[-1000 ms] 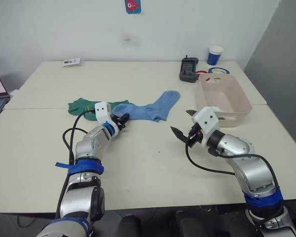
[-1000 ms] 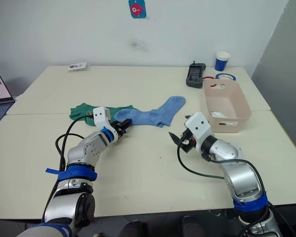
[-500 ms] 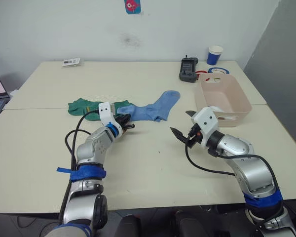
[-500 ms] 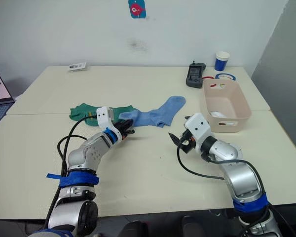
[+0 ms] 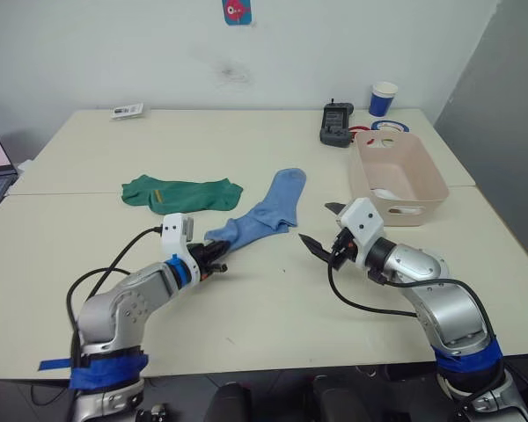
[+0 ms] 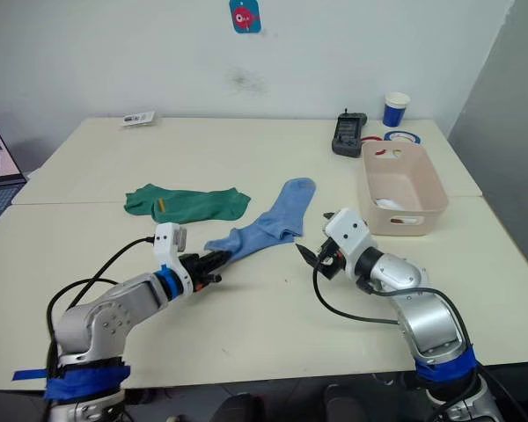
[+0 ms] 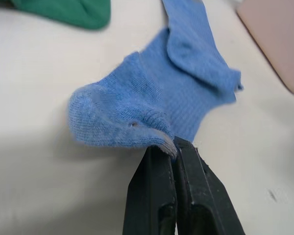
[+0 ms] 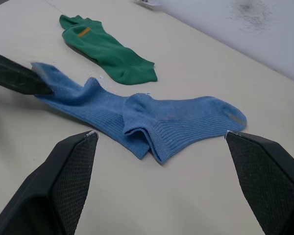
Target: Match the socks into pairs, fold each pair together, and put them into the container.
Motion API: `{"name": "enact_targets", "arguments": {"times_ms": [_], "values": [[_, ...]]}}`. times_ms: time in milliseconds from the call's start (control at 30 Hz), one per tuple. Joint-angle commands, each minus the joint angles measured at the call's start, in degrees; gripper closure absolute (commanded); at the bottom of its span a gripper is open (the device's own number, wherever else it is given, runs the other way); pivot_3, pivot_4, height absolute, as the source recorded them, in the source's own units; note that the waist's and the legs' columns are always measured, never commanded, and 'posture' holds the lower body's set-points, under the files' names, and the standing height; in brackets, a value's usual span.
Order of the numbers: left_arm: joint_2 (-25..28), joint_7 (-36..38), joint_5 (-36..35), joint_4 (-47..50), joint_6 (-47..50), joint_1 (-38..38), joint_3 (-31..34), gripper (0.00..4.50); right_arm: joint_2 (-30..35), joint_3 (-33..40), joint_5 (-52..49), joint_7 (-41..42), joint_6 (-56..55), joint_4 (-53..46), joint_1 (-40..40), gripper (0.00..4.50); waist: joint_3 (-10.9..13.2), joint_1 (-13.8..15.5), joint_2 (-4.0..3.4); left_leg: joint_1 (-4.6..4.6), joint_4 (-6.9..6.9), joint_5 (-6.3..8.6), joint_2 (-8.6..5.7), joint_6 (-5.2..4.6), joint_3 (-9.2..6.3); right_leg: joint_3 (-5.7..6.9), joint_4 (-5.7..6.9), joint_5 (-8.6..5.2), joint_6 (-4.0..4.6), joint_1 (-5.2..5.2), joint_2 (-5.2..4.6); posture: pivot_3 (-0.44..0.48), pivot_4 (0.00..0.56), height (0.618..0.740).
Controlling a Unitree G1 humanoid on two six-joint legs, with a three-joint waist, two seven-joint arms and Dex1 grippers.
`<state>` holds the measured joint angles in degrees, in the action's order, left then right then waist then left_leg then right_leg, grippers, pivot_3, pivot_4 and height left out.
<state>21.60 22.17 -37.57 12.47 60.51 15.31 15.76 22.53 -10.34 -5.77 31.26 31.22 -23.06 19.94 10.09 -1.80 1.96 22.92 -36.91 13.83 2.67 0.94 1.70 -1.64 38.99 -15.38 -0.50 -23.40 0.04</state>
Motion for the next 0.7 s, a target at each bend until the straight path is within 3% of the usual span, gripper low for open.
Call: {"name": "enact_targets", "arguments": {"times_ms": [33,233,400,567,700], "values": [[3.24,2.83,-3.35,5.05,2.25,-1.64,0.85,4.46,0.72,0.10,-0.29,1.02,-2.05,-0.32,0.52,0.00,0.00,0.01,0.00,0.00,0.00,0.00,-0.01,0.00,0.01,-0.01,0.00,0.00,0.00,0.00,0.00,0.000,0.150,0.740],[11.16,8.50,-5.89,8.08,4.15,-7.35,1.02,4.46,1.32,-0.73,-0.11,2.23,-3.16,0.72,0.39,0.00,0.01,-0.09,0.02,-0.01,0.01,0.01,0.02,-0.01,0.05,-0.08,-0.03,0.00,0.01,-0.01,-0.02,0.000,0.150,0.740],[17.20,11.30,-0.47,3.07,-4.67,-8.14,2.14,4.46,1.31,-0.83,-0.19,2.45,-3.29,0.80,0.16,0.00,0.01,0.07,0.02,-0.03,0.05,0.01,0.03,-0.02,0.00,-0.02,-0.02,-0.04,0.06,-0.03,-0.02,0.000,0.150,0.740],[18.59,13.61,1.29,1.08,-10.44,-7.80,1.74,4.46,1.16,-1.05,-0.15,2.57,-3.32,0.86,0.12,0.00,0.01,0.12,0.02,0.00,0.04,0.01,-0.01,-0.02,0.09,-0.06,-0.05,-0.03,0.08,-0.03,-0.14,0.000,0.150,0.740],[18.20,12.17,4.18,-1.37,-13.53,-8.36,1.98,3.52,1.11,-1.03,-0.13,2.57,-3.41,1.09,0.30,0.00,0.01,0.09,0.02,0.00,0.05,0.01,0.01,-0.02,0.07,-0.04,-0.05,-0.04,0.07,-0.03,-0.15,0.000,0.150,0.740]]}}
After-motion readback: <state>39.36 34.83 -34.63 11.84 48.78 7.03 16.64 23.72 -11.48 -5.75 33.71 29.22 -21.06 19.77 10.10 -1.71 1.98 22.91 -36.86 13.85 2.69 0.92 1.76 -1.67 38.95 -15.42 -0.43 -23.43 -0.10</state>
